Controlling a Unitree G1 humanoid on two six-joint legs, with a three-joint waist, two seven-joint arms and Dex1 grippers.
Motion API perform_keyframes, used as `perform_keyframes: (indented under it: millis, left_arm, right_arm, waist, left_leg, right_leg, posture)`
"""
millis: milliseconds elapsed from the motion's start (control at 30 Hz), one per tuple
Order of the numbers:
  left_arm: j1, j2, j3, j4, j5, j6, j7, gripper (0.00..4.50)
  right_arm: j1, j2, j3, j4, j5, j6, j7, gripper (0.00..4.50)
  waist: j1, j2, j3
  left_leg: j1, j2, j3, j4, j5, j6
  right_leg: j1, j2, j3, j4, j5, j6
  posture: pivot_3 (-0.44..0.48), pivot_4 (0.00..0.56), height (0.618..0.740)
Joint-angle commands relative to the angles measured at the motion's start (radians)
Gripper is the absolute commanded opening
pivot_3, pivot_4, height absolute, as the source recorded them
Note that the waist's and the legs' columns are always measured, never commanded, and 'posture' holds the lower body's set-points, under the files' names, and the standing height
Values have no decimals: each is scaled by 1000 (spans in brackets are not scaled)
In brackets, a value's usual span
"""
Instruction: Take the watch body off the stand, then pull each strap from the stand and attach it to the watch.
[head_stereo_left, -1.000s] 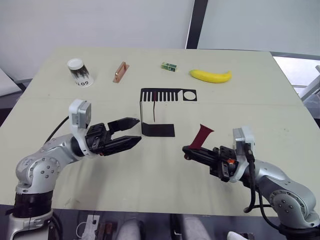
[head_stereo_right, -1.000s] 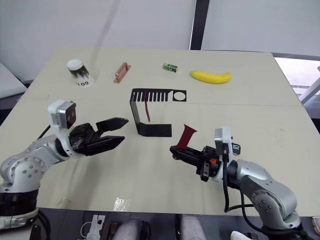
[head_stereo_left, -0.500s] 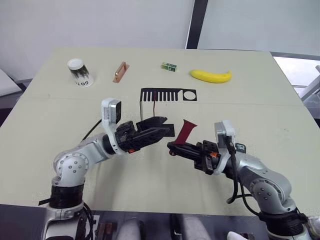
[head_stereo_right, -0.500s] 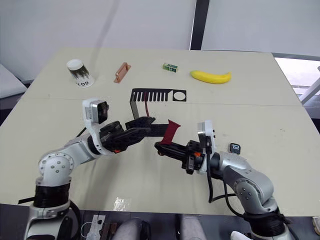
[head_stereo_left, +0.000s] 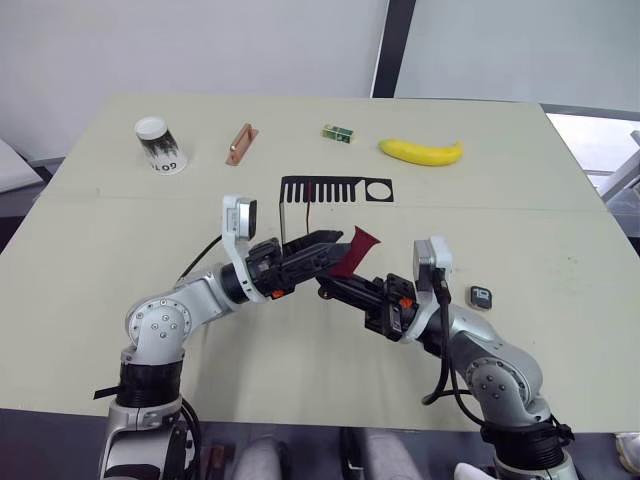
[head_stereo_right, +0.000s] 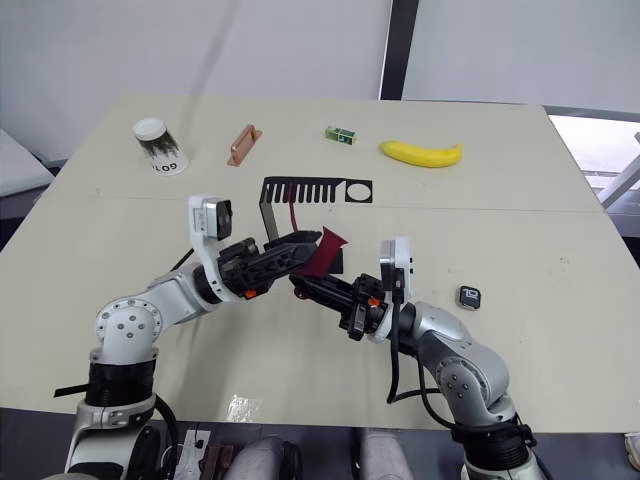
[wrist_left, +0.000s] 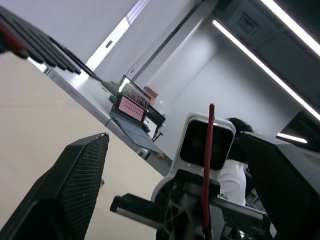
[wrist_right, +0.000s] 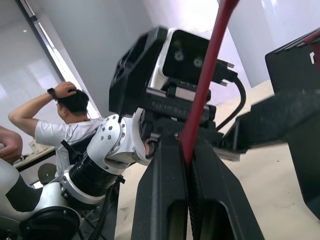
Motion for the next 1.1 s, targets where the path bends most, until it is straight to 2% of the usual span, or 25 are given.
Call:
perform_keyframes:
  millis: [33, 67, 100, 400, 1100]
  left_arm:
    - [-22, 8, -6, -17, -14, 17, -17, 3128]
    - [-26, 9, -9, -19, -12, 18, -25, 2602]
    - [-29, 10, -9, -22, -10, 17, -27, 2510]
    - [-42, 22, -10, -31, -20, 32, -76, 2510]
    - [-87, -5, -40, 18, 15, 35, -73, 2510]
  right_arm:
    - [-13, -7, -4, -41, 24, 16, -8, 0]
    - [-14, -8, -6, -43, 26, 22, -10, 0]
    - [-15, -9, -6, -45, 28, 27, -10, 0]
    - [-12, -14, -9, -54, 32, 52, -10, 0]
    - [13, -49, 15, -62, 14, 49, 24, 0]
  waist:
    - [0, 0, 0]
    - [0, 0, 0]
    - [0, 0, 0]
    - [0, 0, 0]
    - [-1, 0, 0]
  left_leg:
    - [0, 0, 0, 0, 0, 0]
    - [0, 0, 0, 0, 0, 0]
    - [0, 0, 0, 0, 0, 0]
    - [0, 0, 0, 0, 0, 0]
    - [0, 0, 0, 0, 0, 0]
  right_leg:
    - [0, 0, 0, 0, 0, 0]
    - [0, 0, 0, 0, 0, 0]
    - [0, 0, 0, 0, 0, 0]
    - [0, 0, 0, 0, 0, 0]
    - [0, 0, 0, 0, 0, 0]
  posture:
    - [0, 150, 739]
    - [0, 150, 739]
    - [0, 150, 739]
    - [0, 150, 739]
    - [0, 150, 739]
